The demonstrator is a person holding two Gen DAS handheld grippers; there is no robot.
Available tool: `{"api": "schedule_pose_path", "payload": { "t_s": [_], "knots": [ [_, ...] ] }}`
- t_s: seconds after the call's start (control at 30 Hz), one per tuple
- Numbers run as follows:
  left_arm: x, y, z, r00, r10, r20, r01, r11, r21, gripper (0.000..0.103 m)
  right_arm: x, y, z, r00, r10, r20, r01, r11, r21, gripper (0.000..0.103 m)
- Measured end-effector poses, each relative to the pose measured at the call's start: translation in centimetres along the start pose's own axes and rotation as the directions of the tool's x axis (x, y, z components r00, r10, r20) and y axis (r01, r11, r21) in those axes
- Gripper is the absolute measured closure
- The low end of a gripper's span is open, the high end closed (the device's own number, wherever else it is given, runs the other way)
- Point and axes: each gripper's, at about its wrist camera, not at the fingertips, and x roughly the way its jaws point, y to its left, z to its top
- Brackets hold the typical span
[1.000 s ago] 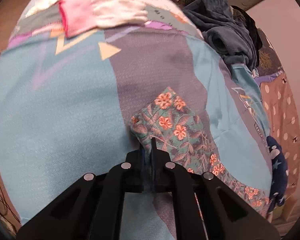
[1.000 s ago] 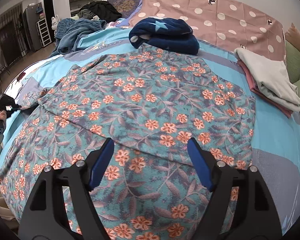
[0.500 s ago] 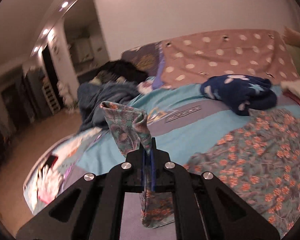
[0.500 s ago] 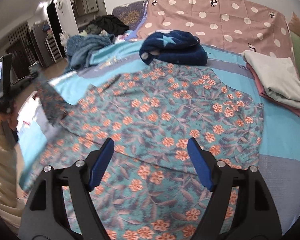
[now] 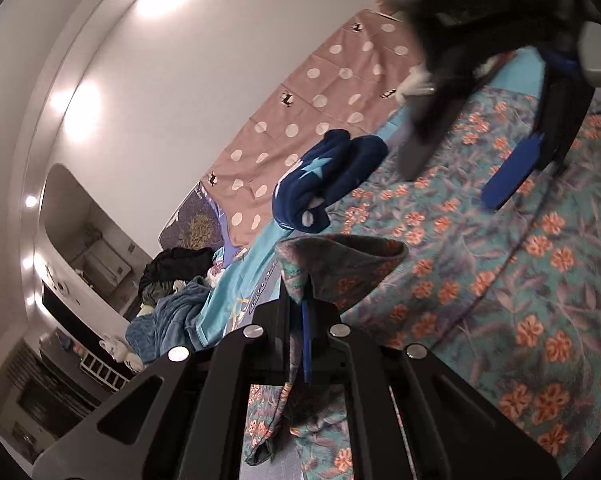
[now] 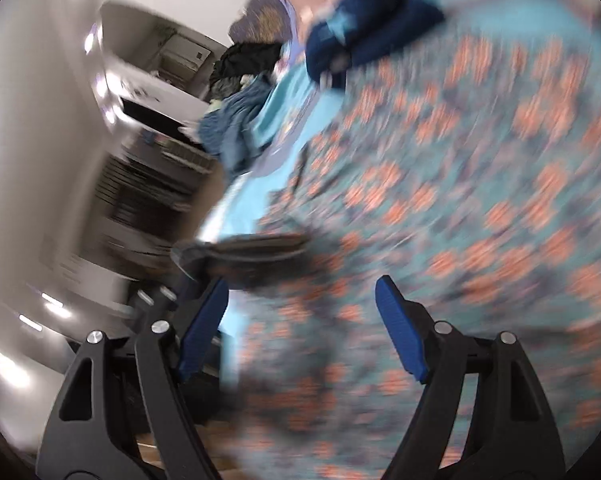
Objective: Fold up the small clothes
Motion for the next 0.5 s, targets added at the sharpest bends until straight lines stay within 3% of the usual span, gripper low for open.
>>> {"api": "schedule_pose_path", "payload": {
  "t_s": [0.1, 0.23, 0.3, 0.37, 0.43, 0.5],
  "knots": [
    [-0.6, -0.5, -0.2, 1.0, 0.012, 0.012, -0.013, 0.999, 0.031, 0.099, 2.5, -0.7, 0.0, 0.981, 0.181, -0.072, -0.169, 0.975, 0.142, 0.026],
    [-1.5, -1.2, 0.1, 0.999, 0.03, 0.043, -0.033, 0.996, 0.079, 0.099, 5.0, -0.2, 0.3, 0.973, 0.206, -0.105, -0.179, 0.959, 0.22, 0.026],
    [-1.8, -1.7, 0.0, 0.998, 0.033, 0.047, -0.038, 0.995, 0.092, 0.099, 6.2, -0.6, 0.5, 0.963, 0.245, -0.111, -0.202, 0.931, 0.303, 0.026],
    [-1.9, -1.9, -0.2, 0.998, 0.041, 0.049, -0.046, 0.993, 0.108, 0.099, 6.8, -0.8, 0.9, 0.963, 0.245, -0.11, -0.196, 0.921, 0.337, 0.034],
    [-2.0, -2.0, -0.2, 0.998, 0.048, 0.05, -0.053, 0.992, 0.114, 0.099, 6.7, -0.5, 1.2, 0.97, 0.221, -0.102, -0.177, 0.928, 0.329, 0.054],
    [-2.3, -2.0, -0.2, 0.997, 0.05, 0.056, -0.056, 0.991, 0.12, 0.099, 6.4, -0.1, 1.5, 0.975, 0.206, -0.088, -0.169, 0.934, 0.314, 0.067]
  ]
}}
